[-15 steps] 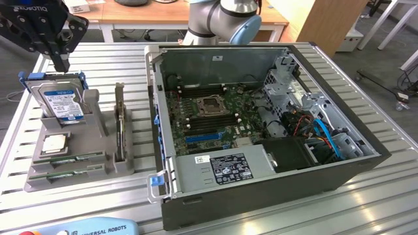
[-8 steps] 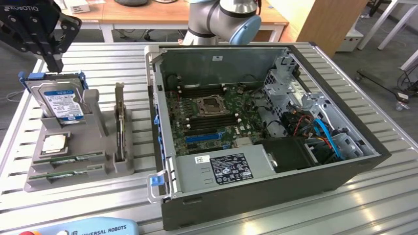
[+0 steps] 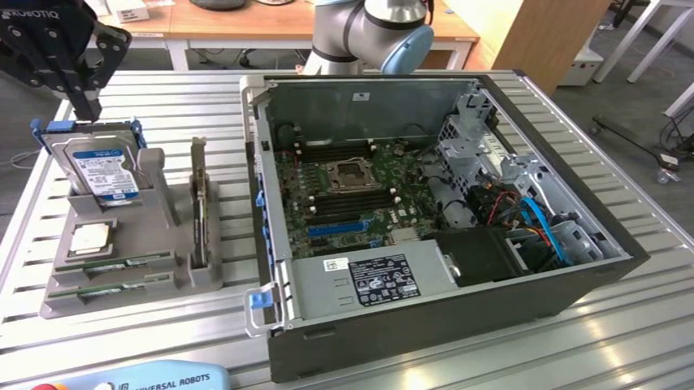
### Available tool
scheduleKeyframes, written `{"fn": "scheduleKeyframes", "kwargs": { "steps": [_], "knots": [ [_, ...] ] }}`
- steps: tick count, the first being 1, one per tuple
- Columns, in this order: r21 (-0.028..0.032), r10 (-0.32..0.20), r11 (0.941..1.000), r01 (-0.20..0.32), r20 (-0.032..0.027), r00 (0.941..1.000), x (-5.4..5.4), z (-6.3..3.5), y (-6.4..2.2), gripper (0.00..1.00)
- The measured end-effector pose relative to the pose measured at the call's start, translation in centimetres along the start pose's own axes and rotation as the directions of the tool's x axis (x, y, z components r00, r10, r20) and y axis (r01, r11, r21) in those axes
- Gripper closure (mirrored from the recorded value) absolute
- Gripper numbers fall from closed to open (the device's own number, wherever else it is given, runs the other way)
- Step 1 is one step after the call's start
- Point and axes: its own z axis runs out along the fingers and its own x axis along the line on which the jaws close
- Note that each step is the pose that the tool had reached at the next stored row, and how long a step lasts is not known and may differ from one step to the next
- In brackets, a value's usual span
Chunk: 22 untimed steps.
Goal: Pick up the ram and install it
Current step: 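Reach for the ram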
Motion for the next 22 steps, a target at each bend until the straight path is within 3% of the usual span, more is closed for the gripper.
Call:
{"fn": "scheduleKeyframes", "kwargs": {
  "steps": [6,22],
  "knots": [
    [-0.0001,0.0,1.0,0.0,0.0001,1.0,0.6,-0.04,-0.83,0.9],
    [0.0007,0.0,1.0,0.0,-0.0004,1.0,0.4,-0.15,-3.34,0.9]
  ]
}}
